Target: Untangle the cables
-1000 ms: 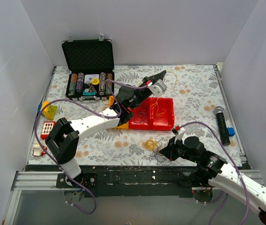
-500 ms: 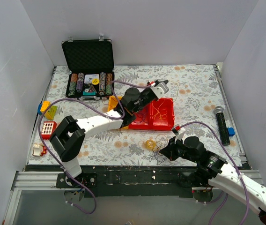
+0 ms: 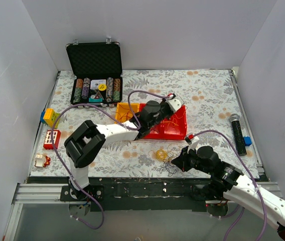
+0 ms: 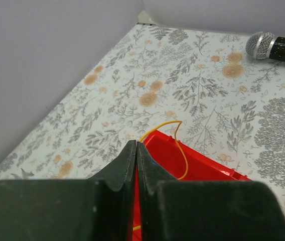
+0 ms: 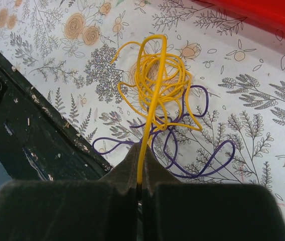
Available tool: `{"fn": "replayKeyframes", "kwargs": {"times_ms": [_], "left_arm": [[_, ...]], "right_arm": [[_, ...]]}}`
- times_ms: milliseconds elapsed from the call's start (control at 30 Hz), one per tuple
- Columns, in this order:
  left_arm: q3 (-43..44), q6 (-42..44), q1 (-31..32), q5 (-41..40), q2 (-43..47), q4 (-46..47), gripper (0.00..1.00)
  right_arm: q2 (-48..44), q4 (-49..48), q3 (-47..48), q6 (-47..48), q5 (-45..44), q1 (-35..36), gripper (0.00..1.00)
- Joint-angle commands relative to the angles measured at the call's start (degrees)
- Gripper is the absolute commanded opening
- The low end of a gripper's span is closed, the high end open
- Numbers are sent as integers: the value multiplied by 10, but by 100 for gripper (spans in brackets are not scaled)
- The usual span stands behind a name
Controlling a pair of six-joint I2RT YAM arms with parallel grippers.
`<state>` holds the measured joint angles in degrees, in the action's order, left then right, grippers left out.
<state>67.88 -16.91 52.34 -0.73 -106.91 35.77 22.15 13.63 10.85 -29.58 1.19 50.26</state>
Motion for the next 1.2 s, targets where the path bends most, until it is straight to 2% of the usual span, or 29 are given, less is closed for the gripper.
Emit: {"fn": "replayKeyframes", "kwargs": {"times_ms": [0,200,367,567,733,1000,1167], "left_arm": [[26,-73,19,-69,5,-36,0],[102,-112,24,-115,-23,-147,0],[207,-157,25,-142,-79,-273,0],[210,-260,27,-74,-72,-235,0],[211,-288,25,-65,-75,-206,0],[160,-287,0,-87,-66,-197,0],[145,-217,-3,-117,-78,-195,0]], "right_arm": [[-3,-7,27,-2,-8,2,1],[0,-8,27,-2,-9,2,1],[-5,-5,27,-3,-9,2,1],[-5,-5,25,-4,-9,2,1],[-6,-6,25,-5,-9,3,1],[-6,-9,24,-3,-9,1,1],[-4,-9,23,-3,-9,2,1]]}}
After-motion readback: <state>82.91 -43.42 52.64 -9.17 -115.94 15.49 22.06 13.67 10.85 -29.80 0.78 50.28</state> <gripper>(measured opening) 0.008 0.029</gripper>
